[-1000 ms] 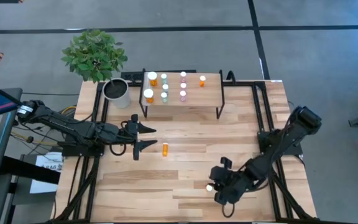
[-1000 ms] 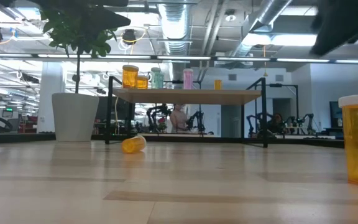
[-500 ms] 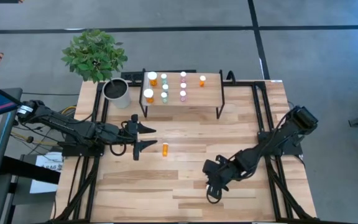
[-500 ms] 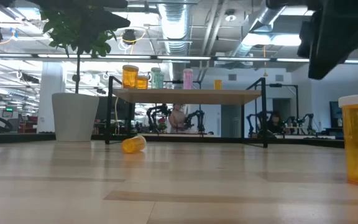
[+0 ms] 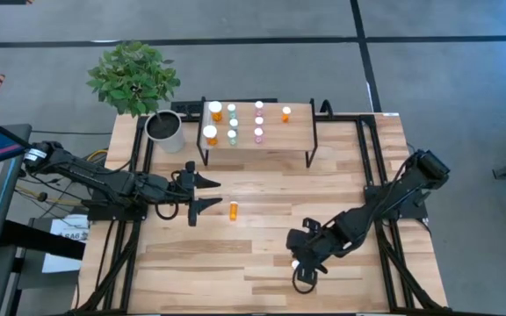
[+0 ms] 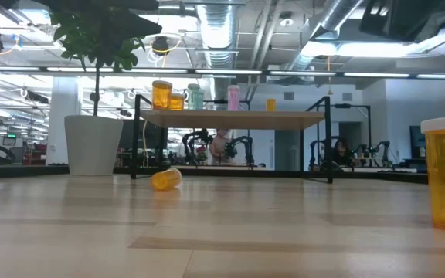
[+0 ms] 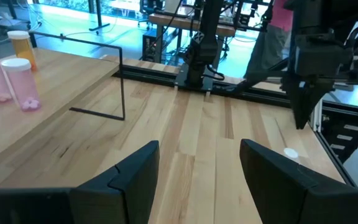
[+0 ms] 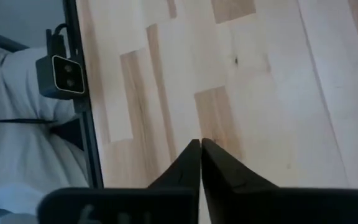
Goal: Pick and place medicine bottles onto shelf by color
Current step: Put the bottom small orange pill bottle on the shelf aligned with the other small orange pill bottle
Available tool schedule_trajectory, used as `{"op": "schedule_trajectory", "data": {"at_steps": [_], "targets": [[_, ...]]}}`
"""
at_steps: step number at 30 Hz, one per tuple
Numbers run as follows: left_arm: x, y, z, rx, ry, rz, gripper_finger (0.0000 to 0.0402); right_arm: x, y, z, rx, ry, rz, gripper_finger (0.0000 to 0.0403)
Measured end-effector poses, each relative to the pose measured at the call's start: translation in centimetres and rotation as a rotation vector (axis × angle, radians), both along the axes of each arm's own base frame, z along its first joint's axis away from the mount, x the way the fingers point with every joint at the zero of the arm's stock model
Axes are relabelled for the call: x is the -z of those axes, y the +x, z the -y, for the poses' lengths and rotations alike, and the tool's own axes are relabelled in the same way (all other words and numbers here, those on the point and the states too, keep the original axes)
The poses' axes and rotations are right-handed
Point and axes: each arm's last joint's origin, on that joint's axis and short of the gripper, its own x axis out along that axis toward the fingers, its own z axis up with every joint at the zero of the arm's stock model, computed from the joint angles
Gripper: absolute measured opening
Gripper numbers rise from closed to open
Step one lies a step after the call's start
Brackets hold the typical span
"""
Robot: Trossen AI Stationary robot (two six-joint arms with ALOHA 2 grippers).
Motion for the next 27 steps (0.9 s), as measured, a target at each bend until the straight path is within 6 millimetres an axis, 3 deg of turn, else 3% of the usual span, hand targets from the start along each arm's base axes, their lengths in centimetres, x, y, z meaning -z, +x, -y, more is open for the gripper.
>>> {"op": "schedule_trajectory", "data": {"at_steps": [6, 16, 27], "targets": [[0.0, 0.0, 0.0, -0.001, -0.004, -0.001, 0.0212, 0.2, 0.0, 0.0, -0.002, -0.001, -0.014, 0.0095], [0.2, 0.0, 0.0, -0.001, -0.004, -0.001, 0.0212, 0.2, -0.7, -1.1, 0.069, 0.061, -0.045, 0.0262], [0.3, -0.1, 0.0, -0.003, -0.013, -0.006, 0.0212, 0.6, -1.5, -2.6, 0.095, -0.014, 0.018, 0.0281]]}}
